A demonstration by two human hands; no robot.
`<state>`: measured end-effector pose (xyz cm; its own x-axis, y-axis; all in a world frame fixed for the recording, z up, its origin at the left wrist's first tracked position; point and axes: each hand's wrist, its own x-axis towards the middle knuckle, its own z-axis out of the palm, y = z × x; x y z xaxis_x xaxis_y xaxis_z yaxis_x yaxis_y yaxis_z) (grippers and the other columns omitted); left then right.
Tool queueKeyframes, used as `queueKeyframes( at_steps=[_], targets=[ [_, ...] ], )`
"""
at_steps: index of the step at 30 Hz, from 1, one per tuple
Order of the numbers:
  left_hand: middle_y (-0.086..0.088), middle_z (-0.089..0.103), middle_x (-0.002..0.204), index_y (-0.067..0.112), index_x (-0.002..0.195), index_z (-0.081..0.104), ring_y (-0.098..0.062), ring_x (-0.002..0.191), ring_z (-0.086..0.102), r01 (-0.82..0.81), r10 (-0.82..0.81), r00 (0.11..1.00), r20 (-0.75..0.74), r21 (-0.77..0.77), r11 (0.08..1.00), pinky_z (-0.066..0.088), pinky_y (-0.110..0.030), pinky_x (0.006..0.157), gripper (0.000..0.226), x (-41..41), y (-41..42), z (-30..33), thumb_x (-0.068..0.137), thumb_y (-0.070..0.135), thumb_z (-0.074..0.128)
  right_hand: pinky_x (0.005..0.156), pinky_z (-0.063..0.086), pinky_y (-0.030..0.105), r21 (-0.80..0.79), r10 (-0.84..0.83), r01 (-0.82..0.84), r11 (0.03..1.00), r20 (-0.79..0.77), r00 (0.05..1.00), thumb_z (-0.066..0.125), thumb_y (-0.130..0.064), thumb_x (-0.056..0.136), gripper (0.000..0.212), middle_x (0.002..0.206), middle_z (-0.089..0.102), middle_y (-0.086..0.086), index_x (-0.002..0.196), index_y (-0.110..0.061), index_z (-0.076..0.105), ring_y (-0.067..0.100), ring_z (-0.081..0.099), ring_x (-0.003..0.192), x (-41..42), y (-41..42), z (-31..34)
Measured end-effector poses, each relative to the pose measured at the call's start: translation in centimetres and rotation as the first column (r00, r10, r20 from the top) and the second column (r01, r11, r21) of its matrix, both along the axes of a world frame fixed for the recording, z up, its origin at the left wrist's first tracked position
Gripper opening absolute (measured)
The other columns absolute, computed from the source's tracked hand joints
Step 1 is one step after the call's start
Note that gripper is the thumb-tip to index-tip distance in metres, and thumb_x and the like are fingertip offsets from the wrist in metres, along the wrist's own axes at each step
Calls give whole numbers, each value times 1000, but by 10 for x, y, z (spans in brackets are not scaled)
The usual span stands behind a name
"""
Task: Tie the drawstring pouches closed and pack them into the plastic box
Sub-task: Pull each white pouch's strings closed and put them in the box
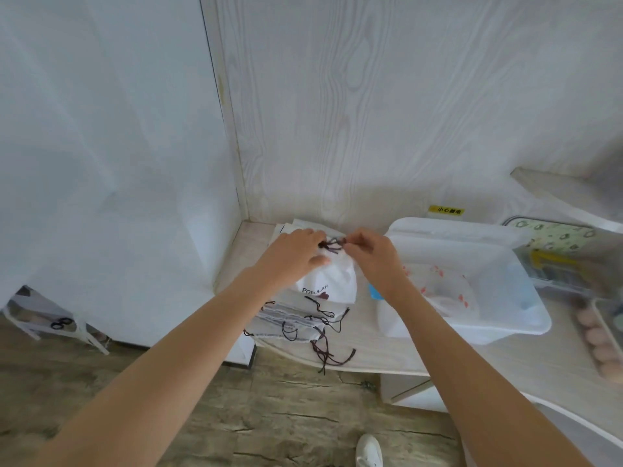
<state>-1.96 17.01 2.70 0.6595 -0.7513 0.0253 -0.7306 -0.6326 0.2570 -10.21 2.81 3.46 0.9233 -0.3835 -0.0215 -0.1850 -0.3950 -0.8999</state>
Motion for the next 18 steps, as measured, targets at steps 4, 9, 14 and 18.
queueKeyframes(
  at_steps=[4,9,14,18],
  targets=[
    [-4,53,72,9,102,43,-17,59,48,-244,155,956,-250,-376,894,34,-28,52,25,2,-8,20,95,32,48,74,37,13,363,-154,172,916,-79,985,51,-13,92,34,108,53,-1,126,-10,51,12,48,101,-3,-12,0],
    [-10,58,83,6,96,51,-20,72,54,-520,176,828,-533,-609,599,45,-28,62,25,0,-37,51,92,31,52,83,37,29,621,-75,226,750,-260,963,48,-38,93,33,105,56,6,122,-21,50,18,51,91,-12,-36,-6],
    [-11,64,99,14,98,58,-27,89,60,-768,-74,550,-832,-539,346,48,-36,70,19,-7,-80,64,90,31,54,96,41,45,810,63,165,563,-241,968,46,-57,88,45,109,58,11,124,-31,55,29,56,103,-16,-71,-14],
    [-11,62,90,12,90,59,-22,79,58,-794,-44,547,-836,-535,290,46,-33,66,17,-15,-114,57,86,28,55,72,50,36,784,-193,251,568,-169,967,46,-13,93,41,98,58,9,132,-27,44,24,56,84,-29,-108,-9]
  ],
)
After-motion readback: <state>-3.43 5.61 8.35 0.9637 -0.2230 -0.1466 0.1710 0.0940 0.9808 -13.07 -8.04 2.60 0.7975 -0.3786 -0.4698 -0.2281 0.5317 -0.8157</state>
